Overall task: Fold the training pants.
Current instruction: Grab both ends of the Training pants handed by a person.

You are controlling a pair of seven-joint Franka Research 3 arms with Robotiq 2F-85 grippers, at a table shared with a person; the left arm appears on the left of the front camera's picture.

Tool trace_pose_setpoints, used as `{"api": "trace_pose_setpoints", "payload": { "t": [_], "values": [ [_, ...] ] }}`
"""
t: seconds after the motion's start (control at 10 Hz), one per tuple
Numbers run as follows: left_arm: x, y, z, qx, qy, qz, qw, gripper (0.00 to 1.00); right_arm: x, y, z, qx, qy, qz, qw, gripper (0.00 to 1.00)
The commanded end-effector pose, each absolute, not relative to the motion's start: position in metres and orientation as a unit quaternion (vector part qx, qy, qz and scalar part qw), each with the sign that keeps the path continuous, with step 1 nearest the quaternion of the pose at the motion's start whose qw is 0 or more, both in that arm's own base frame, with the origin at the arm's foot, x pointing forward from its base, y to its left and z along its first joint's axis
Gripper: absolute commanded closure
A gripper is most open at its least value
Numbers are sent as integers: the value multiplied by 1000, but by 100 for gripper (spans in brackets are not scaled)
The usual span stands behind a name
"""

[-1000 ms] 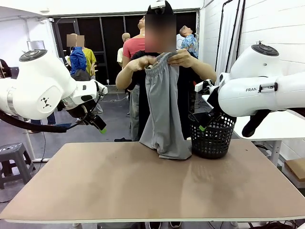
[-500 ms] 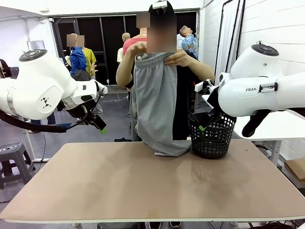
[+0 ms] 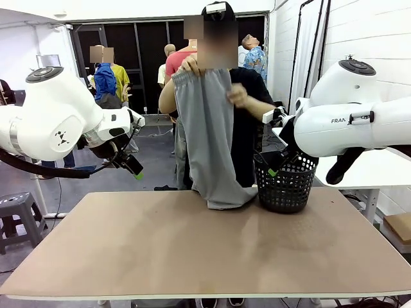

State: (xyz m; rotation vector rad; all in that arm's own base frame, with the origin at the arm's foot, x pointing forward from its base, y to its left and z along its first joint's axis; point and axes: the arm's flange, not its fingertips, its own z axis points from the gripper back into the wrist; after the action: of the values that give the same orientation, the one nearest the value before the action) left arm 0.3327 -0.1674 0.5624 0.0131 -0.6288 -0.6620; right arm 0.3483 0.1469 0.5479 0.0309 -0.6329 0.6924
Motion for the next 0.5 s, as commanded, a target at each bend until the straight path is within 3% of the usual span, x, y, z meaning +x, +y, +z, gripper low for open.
{"api": "trace_pose_setpoints", "payload": {
  "t": [0.0, 0.4],
  "values": [
    [333, -167, 563, 7, -305, -324, 895, 0, 348, 147, 548, 20, -302, 334, 893, 0],
    [333, -167, 563, 7, -305, -324, 895, 0, 348, 147, 548, 20, -302, 334, 893, 0]
  ]
}}
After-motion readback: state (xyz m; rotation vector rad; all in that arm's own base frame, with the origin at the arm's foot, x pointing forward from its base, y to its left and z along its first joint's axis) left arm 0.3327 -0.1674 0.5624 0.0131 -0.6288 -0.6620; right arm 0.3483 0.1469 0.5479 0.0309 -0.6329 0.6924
